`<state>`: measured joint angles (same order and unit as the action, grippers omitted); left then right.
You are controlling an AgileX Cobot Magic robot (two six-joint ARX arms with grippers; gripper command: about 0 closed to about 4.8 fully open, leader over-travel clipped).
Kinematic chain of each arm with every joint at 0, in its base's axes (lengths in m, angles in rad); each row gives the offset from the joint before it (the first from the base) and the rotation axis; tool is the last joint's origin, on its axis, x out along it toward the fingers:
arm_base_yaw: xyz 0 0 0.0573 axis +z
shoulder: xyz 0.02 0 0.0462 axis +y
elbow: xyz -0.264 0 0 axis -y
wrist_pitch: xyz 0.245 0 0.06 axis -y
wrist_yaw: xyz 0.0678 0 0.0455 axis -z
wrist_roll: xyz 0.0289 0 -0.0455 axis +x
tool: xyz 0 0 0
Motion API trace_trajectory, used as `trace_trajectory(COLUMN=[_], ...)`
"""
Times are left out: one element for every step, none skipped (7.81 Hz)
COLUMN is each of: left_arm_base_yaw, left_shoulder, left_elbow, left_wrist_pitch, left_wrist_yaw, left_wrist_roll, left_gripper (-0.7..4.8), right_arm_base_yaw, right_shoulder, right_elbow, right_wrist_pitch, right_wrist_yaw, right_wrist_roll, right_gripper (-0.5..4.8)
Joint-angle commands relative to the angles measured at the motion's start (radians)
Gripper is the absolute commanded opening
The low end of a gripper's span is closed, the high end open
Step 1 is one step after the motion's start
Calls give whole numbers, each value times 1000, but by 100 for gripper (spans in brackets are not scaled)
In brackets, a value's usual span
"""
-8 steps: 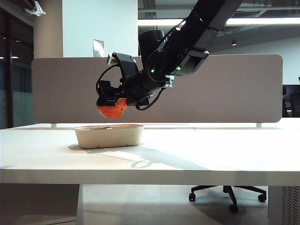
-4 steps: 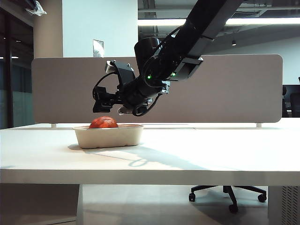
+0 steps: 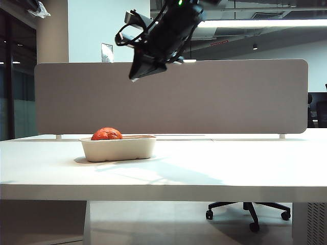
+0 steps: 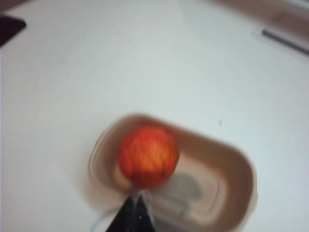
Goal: Pick up the orange and place it into the paper lunchbox.
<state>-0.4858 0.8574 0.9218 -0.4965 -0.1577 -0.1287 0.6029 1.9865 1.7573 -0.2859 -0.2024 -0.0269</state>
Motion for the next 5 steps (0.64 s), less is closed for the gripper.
trace_trajectory(left_arm_base_yaw=[1,1,1,1,1], left_shoulder=[-1,-1,-1,-1,-11], left_elbow=[4,4,4,4,6], left_wrist_pitch=[5,9,13,24,49], left_wrist_yaw=[5,31,31,31,82], left_wrist_roll=[1,1,1,1,2], left_gripper=[-6,-6,-6,-6,-6], right_arm_base_yaw=[5,5,5,5,6], right_shoulder=[-96,-133,-143,-167,-428], right_elbow=[3,3,3,3,-45], right_wrist_pitch=[-182,-284,-329,-414,-599], right_wrist_yaw=[6,6,10,113,208], right_wrist_roll=[0,-1,-4,-8,-56], right_gripper=[-5,-5,-5,-5,-5])
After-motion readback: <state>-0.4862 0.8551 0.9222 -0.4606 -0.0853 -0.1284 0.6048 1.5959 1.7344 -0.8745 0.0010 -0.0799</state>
